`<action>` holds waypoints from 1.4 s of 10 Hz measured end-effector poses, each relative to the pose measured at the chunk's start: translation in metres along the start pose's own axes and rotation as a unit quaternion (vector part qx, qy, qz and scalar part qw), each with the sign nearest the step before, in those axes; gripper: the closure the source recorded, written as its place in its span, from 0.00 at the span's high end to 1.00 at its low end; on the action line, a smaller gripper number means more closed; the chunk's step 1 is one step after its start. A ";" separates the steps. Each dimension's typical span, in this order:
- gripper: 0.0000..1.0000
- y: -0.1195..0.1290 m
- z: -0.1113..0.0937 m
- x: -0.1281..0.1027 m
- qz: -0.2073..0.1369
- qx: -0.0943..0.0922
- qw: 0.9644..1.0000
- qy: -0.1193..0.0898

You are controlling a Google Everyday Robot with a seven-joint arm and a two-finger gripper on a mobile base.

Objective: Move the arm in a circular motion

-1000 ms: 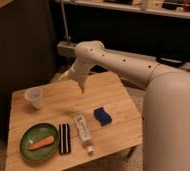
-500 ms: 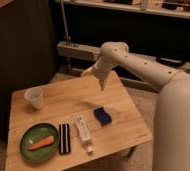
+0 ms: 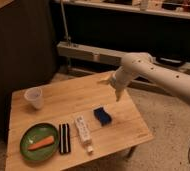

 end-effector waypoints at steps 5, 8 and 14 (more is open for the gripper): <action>0.80 -0.054 0.008 -0.142 -0.078 -0.003 0.994 -0.081; 0.80 -0.128 0.033 -0.179 -0.158 0.016 0.980 -0.120; 0.80 -0.225 0.080 -0.103 -0.196 0.009 0.977 -0.089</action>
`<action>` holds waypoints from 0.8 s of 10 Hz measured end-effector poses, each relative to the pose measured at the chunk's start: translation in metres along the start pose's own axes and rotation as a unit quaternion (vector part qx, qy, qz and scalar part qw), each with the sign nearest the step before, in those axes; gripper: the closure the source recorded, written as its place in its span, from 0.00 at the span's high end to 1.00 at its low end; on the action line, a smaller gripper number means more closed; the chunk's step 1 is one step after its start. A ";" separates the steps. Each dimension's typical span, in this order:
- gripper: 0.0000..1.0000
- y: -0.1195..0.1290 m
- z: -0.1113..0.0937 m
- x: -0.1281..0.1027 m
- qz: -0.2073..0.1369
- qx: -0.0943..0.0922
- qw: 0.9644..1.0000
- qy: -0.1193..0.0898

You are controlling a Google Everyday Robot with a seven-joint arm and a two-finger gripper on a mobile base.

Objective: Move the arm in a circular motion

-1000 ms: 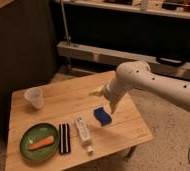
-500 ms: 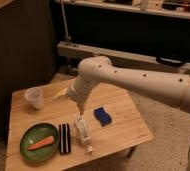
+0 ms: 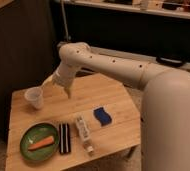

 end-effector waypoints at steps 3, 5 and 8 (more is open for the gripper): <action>0.80 0.036 -0.005 0.045 0.057 -0.013 0.998 0.032; 0.80 0.074 -0.016 0.048 0.098 -0.017 0.994 0.051; 0.80 0.140 -0.039 0.033 0.156 -0.022 0.985 0.076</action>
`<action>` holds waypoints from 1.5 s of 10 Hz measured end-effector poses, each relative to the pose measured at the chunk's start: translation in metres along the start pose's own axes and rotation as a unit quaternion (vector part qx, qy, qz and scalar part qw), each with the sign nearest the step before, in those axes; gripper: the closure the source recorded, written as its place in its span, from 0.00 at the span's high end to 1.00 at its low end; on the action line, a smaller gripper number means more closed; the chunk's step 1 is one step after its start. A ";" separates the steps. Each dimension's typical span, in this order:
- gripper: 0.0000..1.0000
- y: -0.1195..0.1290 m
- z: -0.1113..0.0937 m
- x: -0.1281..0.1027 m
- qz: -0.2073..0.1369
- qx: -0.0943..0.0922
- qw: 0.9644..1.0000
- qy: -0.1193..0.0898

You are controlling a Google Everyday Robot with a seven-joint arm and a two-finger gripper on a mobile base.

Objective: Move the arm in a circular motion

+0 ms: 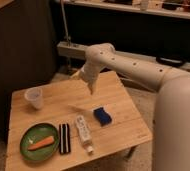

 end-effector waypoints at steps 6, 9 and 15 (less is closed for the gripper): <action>0.80 0.121 -0.050 -0.082 0.072 0.003 0.997 0.015; 0.80 0.117 -0.052 -0.118 0.048 0.003 0.999 -0.006; 0.80 -0.018 -0.011 -0.147 -0.102 0.030 0.992 -0.075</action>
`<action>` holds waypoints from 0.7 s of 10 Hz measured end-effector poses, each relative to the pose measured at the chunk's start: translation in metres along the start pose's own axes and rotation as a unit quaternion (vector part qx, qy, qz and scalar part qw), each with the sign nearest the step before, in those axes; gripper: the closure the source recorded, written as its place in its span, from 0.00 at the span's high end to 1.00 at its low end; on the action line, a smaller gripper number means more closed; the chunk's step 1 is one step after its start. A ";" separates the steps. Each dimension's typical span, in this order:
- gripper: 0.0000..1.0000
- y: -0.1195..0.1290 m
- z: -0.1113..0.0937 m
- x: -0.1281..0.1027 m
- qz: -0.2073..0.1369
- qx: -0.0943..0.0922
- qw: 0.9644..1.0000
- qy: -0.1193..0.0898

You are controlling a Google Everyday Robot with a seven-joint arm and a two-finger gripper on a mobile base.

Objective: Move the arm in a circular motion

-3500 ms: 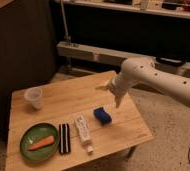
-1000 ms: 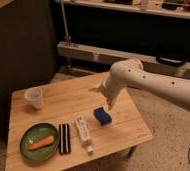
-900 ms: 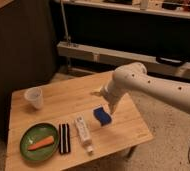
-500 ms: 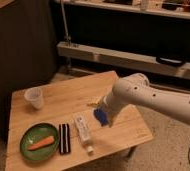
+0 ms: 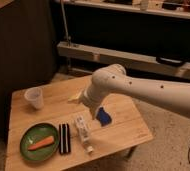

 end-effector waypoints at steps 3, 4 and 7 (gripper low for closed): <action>0.80 -0.075 0.023 0.029 -0.074 0.008 0.997 -0.021; 0.80 -0.091 0.028 0.043 -0.088 0.009 0.996 -0.023; 0.80 -0.130 0.041 0.118 -0.095 0.008 0.995 -0.010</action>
